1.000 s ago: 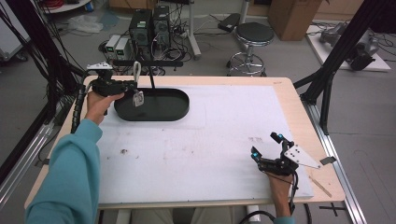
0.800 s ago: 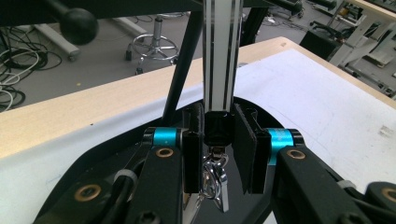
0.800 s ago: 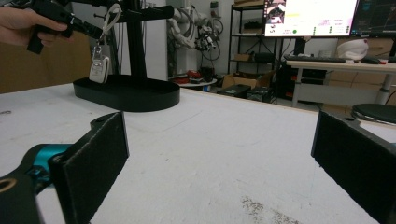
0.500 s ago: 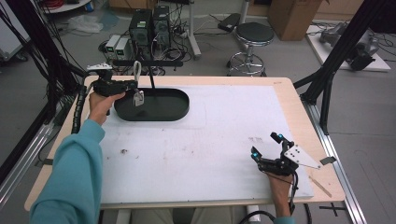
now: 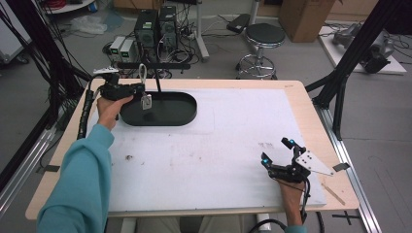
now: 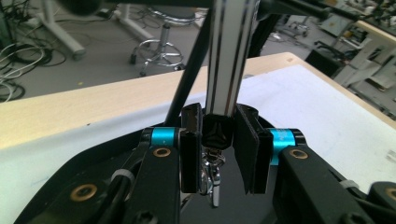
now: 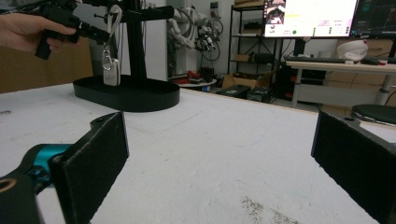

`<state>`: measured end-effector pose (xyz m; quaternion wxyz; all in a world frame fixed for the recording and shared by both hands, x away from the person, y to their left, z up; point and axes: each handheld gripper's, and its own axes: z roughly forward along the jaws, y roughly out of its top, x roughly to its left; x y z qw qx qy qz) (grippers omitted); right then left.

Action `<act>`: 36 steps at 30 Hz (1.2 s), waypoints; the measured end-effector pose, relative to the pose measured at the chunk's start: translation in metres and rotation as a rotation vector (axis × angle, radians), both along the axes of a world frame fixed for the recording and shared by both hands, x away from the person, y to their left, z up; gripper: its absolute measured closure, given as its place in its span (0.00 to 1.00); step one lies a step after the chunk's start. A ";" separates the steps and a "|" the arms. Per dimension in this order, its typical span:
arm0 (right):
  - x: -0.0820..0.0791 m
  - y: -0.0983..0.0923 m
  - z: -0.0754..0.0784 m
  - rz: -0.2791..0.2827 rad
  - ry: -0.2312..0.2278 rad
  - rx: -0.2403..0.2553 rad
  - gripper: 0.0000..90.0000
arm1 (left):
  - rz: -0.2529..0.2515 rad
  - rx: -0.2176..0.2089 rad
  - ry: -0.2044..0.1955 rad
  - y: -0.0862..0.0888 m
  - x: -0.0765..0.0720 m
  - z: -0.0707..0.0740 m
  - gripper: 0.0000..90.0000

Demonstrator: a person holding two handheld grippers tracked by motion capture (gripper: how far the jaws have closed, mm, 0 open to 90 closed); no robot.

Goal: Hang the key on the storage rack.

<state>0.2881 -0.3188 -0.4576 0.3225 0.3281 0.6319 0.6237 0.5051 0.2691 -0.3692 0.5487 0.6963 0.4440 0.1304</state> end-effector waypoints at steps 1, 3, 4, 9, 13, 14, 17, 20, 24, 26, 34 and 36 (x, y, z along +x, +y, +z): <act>0.000 0.000 0.000 0.001 0.000 0.001 0.04 | 0.004 -0.016 0.008 0.001 0.000 -0.001 0.80; 0.000 0.000 0.000 0.000 0.001 0.001 0.04 | 0.001 -0.009 0.008 0.000 0.001 -0.002 0.80; 0.000 0.000 0.000 0.000 0.002 0.003 0.04 | 0.005 -0.003 0.004 0.000 0.000 -0.002 0.80; 0.000 0.000 0.000 0.001 0.002 0.003 0.04 | 0.028 0.047 -0.013 -0.001 -0.002 -0.002 0.79; 0.000 0.000 0.000 0.001 0.001 0.003 0.04 | 0.024 0.062 -0.009 -0.001 -0.004 -0.005 0.72; 0.001 0.000 0.000 -0.002 -0.002 0.003 0.04 | 0.029 0.070 -0.018 -0.001 -0.006 -0.004 0.68; 0.001 0.000 0.000 0.000 -0.002 0.005 0.04 | 0.027 0.073 -0.057 0.001 -0.011 -0.002 0.58; 0.000 0.000 0.000 0.000 -0.001 0.001 0.04 | 0.032 0.112 -0.123 0.002 -0.018 0.001 0.40; 0.000 0.000 0.000 -0.001 0.000 0.002 0.04 | 0.015 0.120 -0.213 0.008 -0.032 0.003 0.17; 0.000 0.000 0.000 -0.001 0.000 0.002 0.04 | -0.004 0.098 -0.292 0.012 -0.042 0.002 0.10; 0.000 0.000 0.000 0.001 0.001 -0.001 0.04 | -0.010 0.017 -0.387 0.023 -0.095 -0.016 0.06; 0.000 0.000 0.000 0.000 0.001 -0.003 0.04 | -0.010 0.025 -0.394 0.023 -0.109 -0.021 0.06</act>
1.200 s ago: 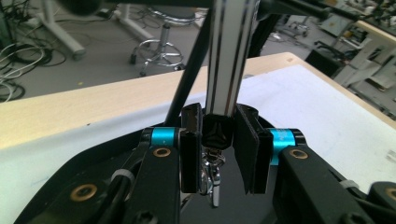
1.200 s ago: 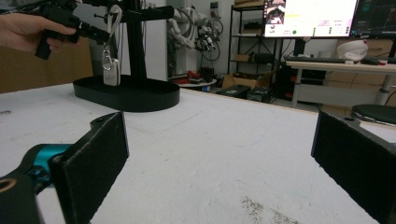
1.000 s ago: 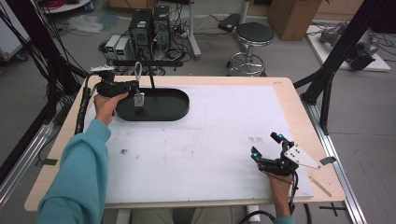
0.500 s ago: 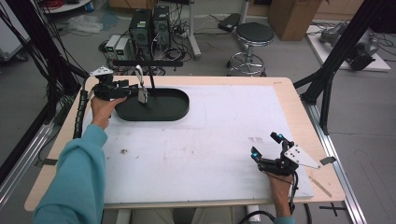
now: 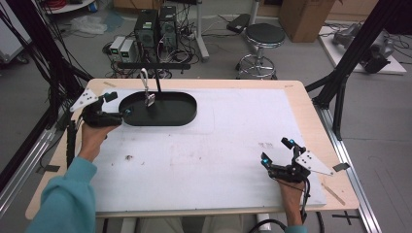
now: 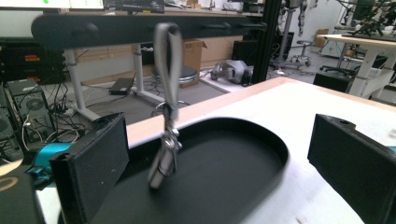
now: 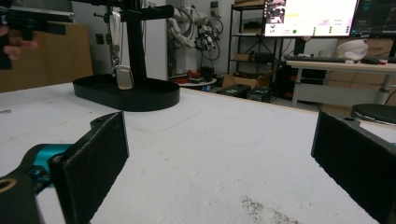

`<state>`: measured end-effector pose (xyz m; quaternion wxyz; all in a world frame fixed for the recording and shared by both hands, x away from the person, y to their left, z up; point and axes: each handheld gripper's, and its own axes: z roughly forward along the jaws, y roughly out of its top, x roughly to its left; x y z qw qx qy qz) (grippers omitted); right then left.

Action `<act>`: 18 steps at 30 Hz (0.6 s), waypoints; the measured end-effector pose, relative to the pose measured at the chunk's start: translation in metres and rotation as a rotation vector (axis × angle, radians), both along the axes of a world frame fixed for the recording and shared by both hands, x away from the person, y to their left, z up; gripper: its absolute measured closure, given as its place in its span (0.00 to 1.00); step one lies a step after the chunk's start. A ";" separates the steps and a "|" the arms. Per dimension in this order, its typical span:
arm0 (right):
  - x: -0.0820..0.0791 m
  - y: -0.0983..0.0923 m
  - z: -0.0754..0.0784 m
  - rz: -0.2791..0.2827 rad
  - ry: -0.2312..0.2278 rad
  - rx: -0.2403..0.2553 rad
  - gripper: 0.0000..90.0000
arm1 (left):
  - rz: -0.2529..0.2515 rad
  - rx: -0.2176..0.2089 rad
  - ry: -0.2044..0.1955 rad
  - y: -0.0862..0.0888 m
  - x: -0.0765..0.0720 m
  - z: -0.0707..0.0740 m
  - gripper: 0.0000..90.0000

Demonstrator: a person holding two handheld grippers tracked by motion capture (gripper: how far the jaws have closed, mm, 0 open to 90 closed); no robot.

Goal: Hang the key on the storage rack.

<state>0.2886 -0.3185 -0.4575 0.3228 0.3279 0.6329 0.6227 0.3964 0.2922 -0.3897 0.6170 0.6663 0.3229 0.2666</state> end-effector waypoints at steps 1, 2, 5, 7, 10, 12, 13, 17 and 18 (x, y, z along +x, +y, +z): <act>0.000 0.000 0.000 0.000 -0.002 -0.001 0.04 | 0.003 0.007 -0.008 0.000 -0.008 -0.002 0.06; 0.000 0.000 0.000 0.000 -0.001 -0.001 0.04 | 0.001 0.010 -0.010 -0.001 -0.015 -0.004 0.06; 0.000 0.000 0.000 -0.003 0.001 0.000 0.04 | -0.002 0.018 -0.041 -0.004 -0.036 -0.009 0.06; 0.000 0.000 0.000 -0.006 0.001 -0.001 0.04 | -0.017 0.017 -0.048 -0.006 -0.048 -0.014 0.06; 0.000 0.000 0.000 -0.010 0.002 -0.001 0.04 | -0.042 0.006 -0.066 -0.009 -0.066 -0.025 0.06; -0.001 0.001 0.000 -0.007 0.005 0.001 0.04 | -0.045 0.014 -0.085 -0.011 -0.077 -0.033 0.06; -0.001 0.001 0.000 -0.007 0.004 0.002 0.04 | -0.043 0.007 -0.094 -0.011 -0.083 -0.037 0.06; -0.001 0.001 0.000 -0.009 0.002 0.000 0.04 | -0.030 -0.013 -0.107 -0.009 -0.096 -0.050 0.06; -0.001 0.001 0.000 -0.010 0.002 0.000 0.04 | -0.026 -0.014 -0.108 -0.009 -0.098 -0.052 0.05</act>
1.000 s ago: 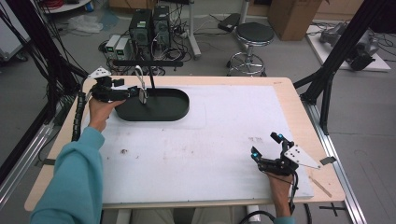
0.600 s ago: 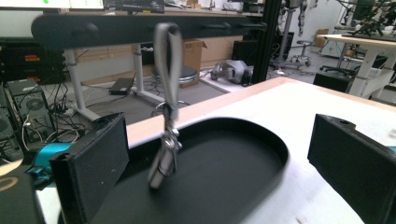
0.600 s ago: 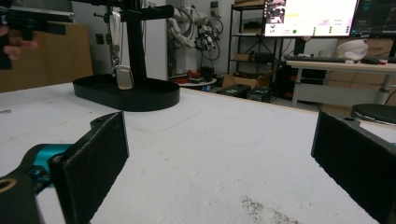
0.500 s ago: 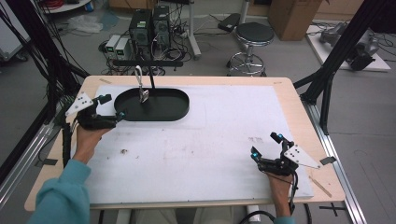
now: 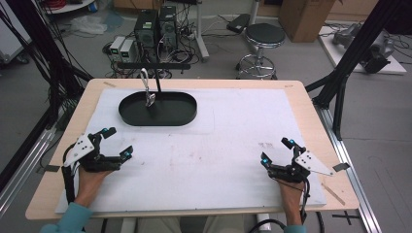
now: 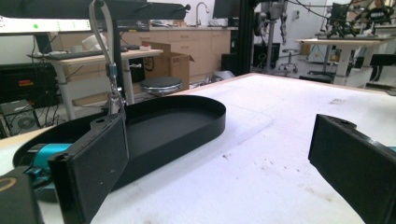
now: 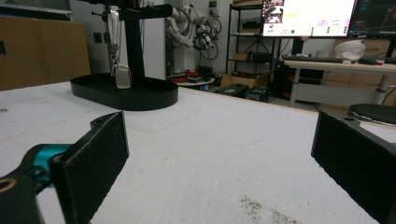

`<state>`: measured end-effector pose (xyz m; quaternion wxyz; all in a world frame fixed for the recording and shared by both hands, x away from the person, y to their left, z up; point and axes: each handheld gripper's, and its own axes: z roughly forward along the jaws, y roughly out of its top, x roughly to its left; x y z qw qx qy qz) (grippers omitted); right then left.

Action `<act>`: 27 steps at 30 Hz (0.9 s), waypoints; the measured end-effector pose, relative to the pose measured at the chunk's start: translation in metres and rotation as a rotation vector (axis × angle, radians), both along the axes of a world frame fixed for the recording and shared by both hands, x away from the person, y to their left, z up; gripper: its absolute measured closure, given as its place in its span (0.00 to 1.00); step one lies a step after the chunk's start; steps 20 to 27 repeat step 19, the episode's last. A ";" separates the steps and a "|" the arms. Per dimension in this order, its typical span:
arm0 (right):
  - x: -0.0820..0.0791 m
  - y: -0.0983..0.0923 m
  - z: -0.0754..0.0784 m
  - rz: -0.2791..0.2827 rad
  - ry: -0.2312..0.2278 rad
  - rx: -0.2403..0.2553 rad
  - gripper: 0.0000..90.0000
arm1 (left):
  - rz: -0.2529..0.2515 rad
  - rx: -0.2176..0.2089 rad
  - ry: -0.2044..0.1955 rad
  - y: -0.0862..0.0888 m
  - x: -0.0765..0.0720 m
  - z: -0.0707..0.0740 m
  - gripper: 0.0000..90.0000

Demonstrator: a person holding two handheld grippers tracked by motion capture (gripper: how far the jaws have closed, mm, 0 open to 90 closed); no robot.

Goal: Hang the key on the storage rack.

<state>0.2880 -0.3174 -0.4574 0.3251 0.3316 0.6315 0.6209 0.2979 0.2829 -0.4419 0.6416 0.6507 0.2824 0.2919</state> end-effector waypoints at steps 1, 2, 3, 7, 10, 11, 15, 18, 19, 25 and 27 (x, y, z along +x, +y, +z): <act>0.000 0.000 0.000 0.000 0.000 0.000 0.04 | 0.006 0.000 -0.002 0.000 -0.002 -0.002 0.02; 0.000 0.000 0.000 0.000 0.000 0.000 0.04 | 0.011 -0.003 -0.009 0.000 -0.004 -0.004 0.02; 0.000 0.000 0.000 0.000 0.000 0.001 0.04 | 0.012 -0.007 -0.011 0.001 -0.005 -0.006 0.02; 0.000 0.000 0.000 0.001 0.000 0.000 0.04 | 0.023 0.007 -0.010 0.000 -0.008 -0.013 0.02; 0.000 0.000 0.000 0.001 0.000 0.000 0.04 | 0.031 -0.008 -0.040 0.001 -0.011 -0.015 0.02; 0.000 0.000 0.000 0.000 0.001 -0.001 0.04 | 0.024 -0.013 -0.042 0.001 -0.011 -0.015 0.02; 0.000 0.000 0.000 0.004 -0.002 0.000 0.04 | 0.029 -0.021 -0.037 0.002 -0.011 -0.016 0.02; 0.000 -0.001 0.000 0.003 -0.008 -0.002 0.04 | 0.035 -0.022 -0.046 0.002 -0.012 -0.016 0.02; 0.000 -0.001 0.000 0.001 -0.007 -0.001 0.04 | 0.037 -0.021 -0.045 0.002 -0.012 -0.016 0.02; 0.000 -0.001 0.000 0.001 -0.007 -0.001 0.04 | 0.037 -0.021 -0.045 0.002 -0.012 -0.016 0.02; 0.000 -0.001 0.000 0.001 -0.007 -0.001 0.04 | 0.037 -0.021 -0.045 0.002 -0.012 -0.016 0.02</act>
